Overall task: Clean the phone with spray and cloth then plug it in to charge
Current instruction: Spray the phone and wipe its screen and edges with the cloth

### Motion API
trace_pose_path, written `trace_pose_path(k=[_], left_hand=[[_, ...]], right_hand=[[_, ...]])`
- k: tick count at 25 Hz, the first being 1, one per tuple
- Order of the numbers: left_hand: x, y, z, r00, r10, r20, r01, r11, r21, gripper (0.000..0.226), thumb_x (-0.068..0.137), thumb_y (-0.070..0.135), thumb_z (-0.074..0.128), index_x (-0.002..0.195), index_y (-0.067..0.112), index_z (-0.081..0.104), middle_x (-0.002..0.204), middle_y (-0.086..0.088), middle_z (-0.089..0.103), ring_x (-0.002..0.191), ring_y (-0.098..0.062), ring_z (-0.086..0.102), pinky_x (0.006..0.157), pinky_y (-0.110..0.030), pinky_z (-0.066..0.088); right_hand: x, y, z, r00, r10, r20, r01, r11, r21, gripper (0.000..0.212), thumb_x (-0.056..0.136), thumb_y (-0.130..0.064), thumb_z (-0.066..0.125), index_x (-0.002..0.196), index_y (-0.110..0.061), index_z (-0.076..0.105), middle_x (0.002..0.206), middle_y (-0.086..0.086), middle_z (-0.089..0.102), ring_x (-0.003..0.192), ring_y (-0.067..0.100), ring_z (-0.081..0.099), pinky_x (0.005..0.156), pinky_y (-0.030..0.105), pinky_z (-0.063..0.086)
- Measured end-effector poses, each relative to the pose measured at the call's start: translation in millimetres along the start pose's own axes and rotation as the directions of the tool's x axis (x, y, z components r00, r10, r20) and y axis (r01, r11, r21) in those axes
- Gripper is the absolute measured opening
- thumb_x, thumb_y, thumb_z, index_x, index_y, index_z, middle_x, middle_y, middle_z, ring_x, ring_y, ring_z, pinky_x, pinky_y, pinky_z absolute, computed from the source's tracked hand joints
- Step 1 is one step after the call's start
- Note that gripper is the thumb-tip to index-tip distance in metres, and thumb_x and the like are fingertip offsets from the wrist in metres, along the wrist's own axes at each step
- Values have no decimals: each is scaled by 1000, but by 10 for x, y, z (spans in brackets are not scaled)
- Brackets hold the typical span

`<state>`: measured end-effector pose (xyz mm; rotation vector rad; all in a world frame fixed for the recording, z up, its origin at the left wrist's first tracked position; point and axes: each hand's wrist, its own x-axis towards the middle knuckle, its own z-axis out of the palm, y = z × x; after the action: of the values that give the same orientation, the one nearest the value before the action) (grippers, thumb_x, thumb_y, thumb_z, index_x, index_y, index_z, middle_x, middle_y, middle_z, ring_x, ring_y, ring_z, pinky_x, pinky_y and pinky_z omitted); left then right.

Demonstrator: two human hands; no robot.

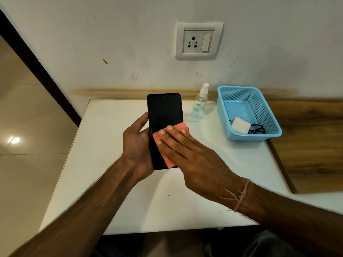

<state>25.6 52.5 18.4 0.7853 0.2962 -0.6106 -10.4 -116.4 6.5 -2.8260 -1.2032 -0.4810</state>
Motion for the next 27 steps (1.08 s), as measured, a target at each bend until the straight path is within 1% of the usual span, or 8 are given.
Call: trace_pose_path(k=[4, 7, 12, 17, 18, 22, 24, 27], left_hand=[[-22, -19, 47, 999, 41, -26, -41, 999, -10, 65, 97, 61, 39, 132, 13, 67, 131, -12, 69, 117, -30, 68, 100, -48, 54], [-40, -16, 63, 998, 48, -50, -49, 999, -9, 62, 96, 60, 42, 131, 17, 69, 132, -10, 68, 122, -30, 65, 100, -47, 54], [-36, -18, 73, 997, 48, -57, -49, 999, -13, 59, 96, 61, 42, 129, 20, 70, 129, -9, 70, 114, -30, 69, 96, -46, 54], [-34, -19, 59, 998, 46, -46, -46, 999, -17, 61, 96, 62, 41, 131, 21, 69, 129, -9, 70, 115, -31, 69, 97, -48, 53], [-33, -13, 57, 998, 45, -38, -46, 999, -19, 61, 96, 62, 41, 131, 20, 69, 130, -9, 70, 115, -30, 69, 97, -47, 54], [-20, 24, 17, 1000, 21, -9, -21, 1000, -20, 69, 96, 63, 38, 134, 12, 65, 134, -16, 66, 117, -31, 67, 96, -47, 56], [-12, 32, -10, 1000, -1, 11, 1, 1000, 0, 75, 95, 65, 34, 139, 10, 60, 138, -19, 62, 121, -34, 63, 98, -44, 54], [-3, 21, -3, 1000, -7, 6, 7, 1000, 14, 76, 95, 66, 34, 138, 10, 61, 136, -18, 64, 115, -33, 65, 95, -43, 55]], right_hand=[[29, 141, -48, 998, 61, -10, -61, 998, 11, 69, 79, -3, 20, 146, -1, 36, 154, 15, 32, 145, 33, 24, 117, 47, 26], [99, 191, -43, 995, 102, -2, -102, 995, 18, 67, 82, -11, 22, 146, -1, 36, 154, 16, 32, 145, 33, 24, 117, 47, 24], [208, 196, -6, 992, 119, -37, -117, 992, 35, 59, 91, -23, 32, 146, 1, 34, 153, 19, 33, 144, 35, 26, 116, 49, 25], [247, 148, -23, 991, 125, -46, -122, 991, 58, 67, 85, -7, 60, 146, 1, 34, 154, 19, 31, 144, 35, 24, 117, 48, 22], [246, 126, -33, 992, 123, -41, -121, 991, 61, 68, 83, -3, 60, 146, 1, 34, 154, 19, 31, 145, 35, 24, 118, 47, 21], [97, -36, -13, 999, 49, 12, -49, 999, 17, 68, 80, -4, 29, 148, -2, 32, 156, 17, 28, 146, 33, 20, 119, 46, 20], [-60, -105, 4, 996, -29, 81, 32, 999, -30, 70, 79, -7, 30, 149, -3, 30, 157, 15, 26, 147, 33, 17, 119, 46, 20], [-183, -21, -32, 989, -87, 120, 93, 995, -41, 72, 79, -5, 30, 150, -4, 27, 158, 14, 23, 148, 31, 14, 120, 45, 18]])
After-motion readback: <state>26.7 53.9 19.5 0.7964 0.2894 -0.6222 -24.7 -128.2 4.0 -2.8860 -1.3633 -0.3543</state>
